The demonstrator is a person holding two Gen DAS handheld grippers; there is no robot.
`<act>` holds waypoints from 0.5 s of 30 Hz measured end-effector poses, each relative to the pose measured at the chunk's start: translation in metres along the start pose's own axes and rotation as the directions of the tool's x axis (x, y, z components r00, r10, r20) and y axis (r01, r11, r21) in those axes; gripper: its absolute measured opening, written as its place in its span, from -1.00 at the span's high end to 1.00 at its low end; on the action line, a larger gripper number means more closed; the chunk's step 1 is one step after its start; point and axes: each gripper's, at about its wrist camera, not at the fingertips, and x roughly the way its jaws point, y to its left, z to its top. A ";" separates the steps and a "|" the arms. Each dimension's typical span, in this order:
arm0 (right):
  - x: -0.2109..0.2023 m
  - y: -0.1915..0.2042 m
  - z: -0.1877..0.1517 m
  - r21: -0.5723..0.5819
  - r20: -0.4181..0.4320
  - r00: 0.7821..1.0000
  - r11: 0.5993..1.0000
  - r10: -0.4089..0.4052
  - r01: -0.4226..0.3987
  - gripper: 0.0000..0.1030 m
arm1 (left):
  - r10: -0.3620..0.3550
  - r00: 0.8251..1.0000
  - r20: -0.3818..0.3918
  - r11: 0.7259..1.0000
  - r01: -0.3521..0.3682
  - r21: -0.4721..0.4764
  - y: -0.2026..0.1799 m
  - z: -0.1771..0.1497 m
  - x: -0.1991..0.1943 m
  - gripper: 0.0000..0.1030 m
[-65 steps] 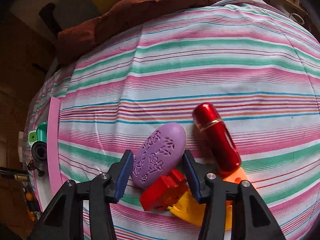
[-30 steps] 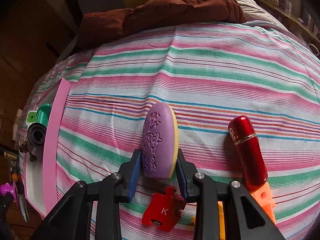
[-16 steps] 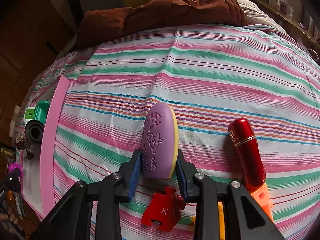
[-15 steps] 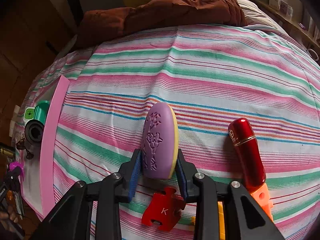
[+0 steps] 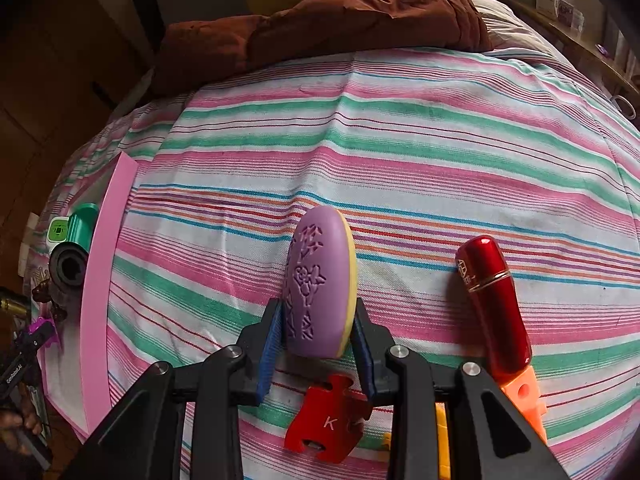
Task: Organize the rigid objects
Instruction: 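Carry the magenta toy into the tray and open the left gripper, then lift the lavender-and-yellow oval piece with the right gripper and turn it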
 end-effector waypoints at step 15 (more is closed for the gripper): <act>-0.001 -0.006 0.002 0.036 0.007 1.000 0.999 0.012 -0.013 0.33 | 0.080 0.986 0.146 0.996 -0.084 0.018 -0.014 -0.019 -0.059 -0.12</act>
